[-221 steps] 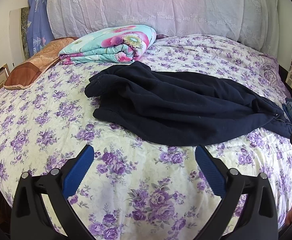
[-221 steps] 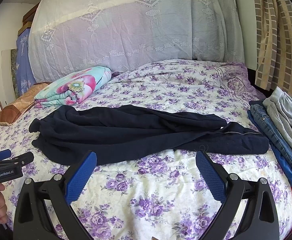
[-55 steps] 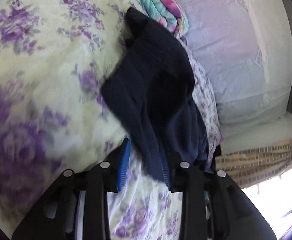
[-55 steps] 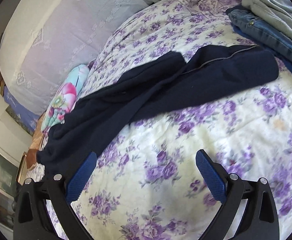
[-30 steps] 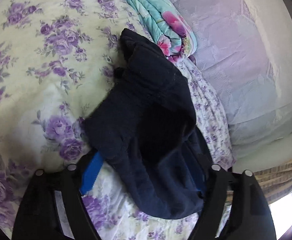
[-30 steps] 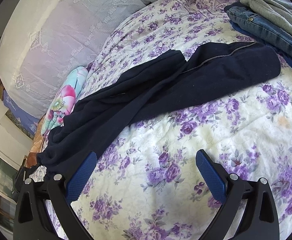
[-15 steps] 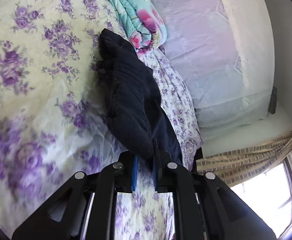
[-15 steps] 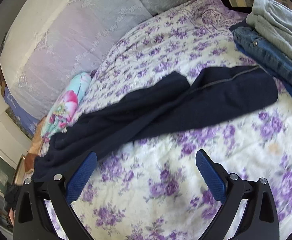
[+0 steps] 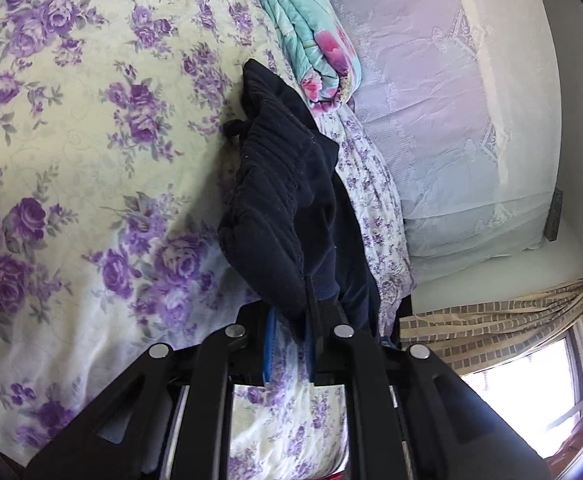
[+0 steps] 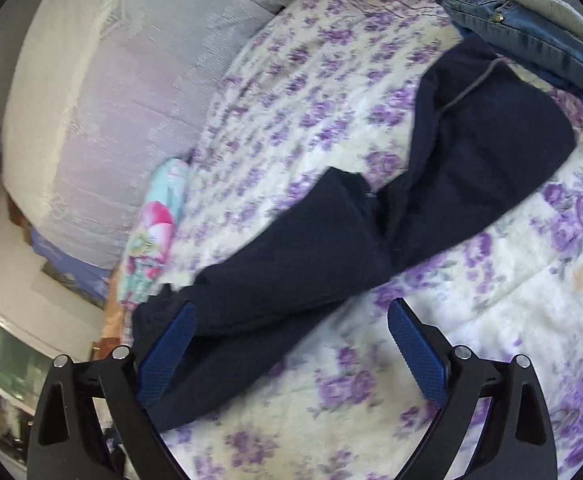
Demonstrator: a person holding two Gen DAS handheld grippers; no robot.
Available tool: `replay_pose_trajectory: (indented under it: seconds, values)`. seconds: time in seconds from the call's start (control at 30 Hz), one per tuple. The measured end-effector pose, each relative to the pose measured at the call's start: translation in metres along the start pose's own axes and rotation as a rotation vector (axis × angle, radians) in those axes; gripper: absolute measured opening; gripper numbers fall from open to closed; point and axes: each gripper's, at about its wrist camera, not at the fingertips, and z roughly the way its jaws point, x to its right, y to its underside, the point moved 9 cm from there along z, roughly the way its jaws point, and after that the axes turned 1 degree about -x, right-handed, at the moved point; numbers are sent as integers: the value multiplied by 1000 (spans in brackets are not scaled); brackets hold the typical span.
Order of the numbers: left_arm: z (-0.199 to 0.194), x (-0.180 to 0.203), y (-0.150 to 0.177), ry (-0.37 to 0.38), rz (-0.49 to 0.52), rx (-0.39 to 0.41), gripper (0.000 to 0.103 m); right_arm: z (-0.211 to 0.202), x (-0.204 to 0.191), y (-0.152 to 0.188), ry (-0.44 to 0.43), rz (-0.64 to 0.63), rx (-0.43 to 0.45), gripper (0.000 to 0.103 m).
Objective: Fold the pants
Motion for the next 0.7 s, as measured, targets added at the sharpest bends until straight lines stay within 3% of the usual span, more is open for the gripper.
replay_pose_trajectory:
  seconds: [0.1, 0.17, 0.37, 0.53, 0.63, 0.7]
  values:
    - [7, -6, 1, -13, -4, -7, 10, 5, -12, -1, -13, -37, -19, 93]
    - [10, -12, 2, -19, -16, -13, 11, 11, -14, -2, 1, -48, -22, 78]
    - [17, -28, 5, -32, -19, -27, 11, 34, -9, 7, 25, -51, -76, 54]
    - [22, -31, 5, -34, 27, -25, 13, 50, -14, 24, -16, -14, -126, 52]
    - [24, -28, 6, -57, 108, -4, 13, 58, -23, 18, -61, 23, -120, 56]
    - [25, -25, 7, -77, 155, 10, 13, 69, -22, 9, -44, 30, -106, 56]
